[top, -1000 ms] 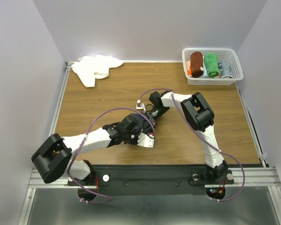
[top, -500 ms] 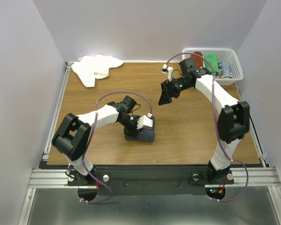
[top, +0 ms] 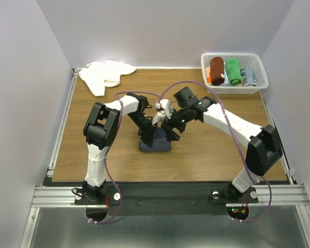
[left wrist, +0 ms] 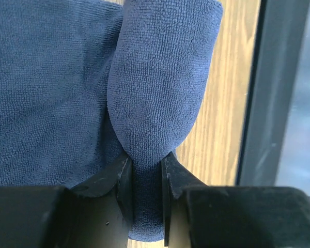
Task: Roll the towels
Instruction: Roll the towel
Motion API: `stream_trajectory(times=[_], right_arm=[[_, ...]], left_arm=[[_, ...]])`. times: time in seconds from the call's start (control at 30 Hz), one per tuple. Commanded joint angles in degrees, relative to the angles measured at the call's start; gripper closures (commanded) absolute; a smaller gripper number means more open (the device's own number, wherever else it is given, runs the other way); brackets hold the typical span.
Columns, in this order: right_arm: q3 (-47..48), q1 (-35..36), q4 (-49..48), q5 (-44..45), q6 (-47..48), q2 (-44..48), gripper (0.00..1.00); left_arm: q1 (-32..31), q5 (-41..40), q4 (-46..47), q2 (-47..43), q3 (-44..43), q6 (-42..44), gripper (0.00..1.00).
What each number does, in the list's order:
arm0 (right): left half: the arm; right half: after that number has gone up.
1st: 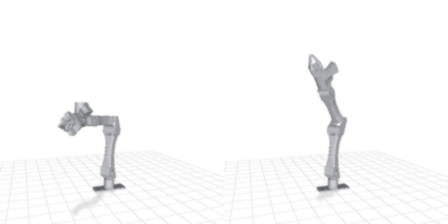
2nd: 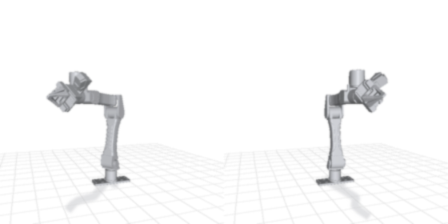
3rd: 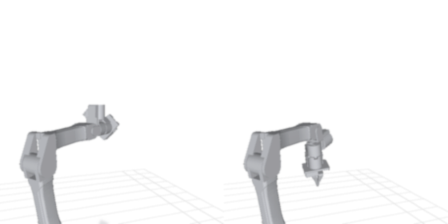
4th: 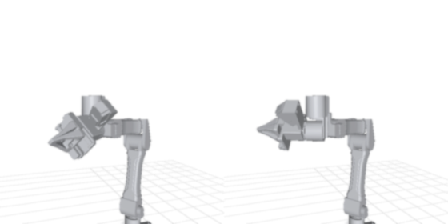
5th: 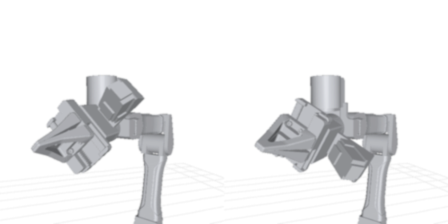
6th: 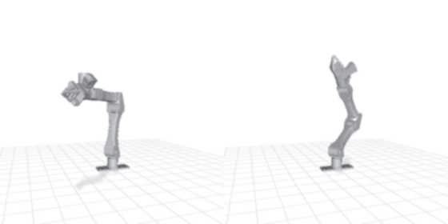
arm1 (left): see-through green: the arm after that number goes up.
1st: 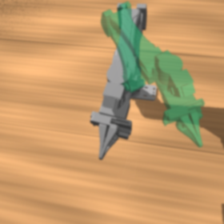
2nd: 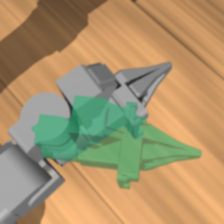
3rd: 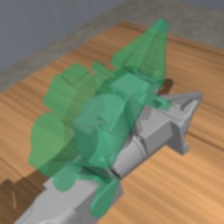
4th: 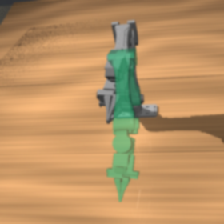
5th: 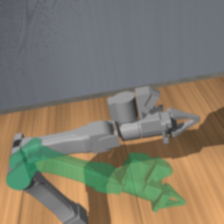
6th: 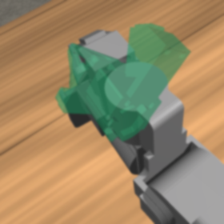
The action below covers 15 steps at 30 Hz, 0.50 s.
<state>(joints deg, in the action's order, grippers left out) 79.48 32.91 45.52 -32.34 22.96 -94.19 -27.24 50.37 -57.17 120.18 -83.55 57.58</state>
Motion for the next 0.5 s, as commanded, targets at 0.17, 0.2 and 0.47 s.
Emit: stream_trajectory(times=[0.17, 0.2, 0.47], right_arm=[[-8.81, 17.88, -20.8, 25.02, 7.53, -0.64, 0.14], [-10.12, 19.98, -21.95, 25.83, 8.06, -1.34, 0.14], [-15.49, 24.22, -30.22, 30.14, 12.02, -7.66, 0.21]], left_arm=[[1.32, -6.95, -1.54, 8.75, -5.22, 5.96, 0.75], [1.4, -6.6, -1.63, 8.93, -5.48, 5.96, 0.75], [1.84, -5.37, -1.98, 9.29, -7.51, 6.05, 0.7]])
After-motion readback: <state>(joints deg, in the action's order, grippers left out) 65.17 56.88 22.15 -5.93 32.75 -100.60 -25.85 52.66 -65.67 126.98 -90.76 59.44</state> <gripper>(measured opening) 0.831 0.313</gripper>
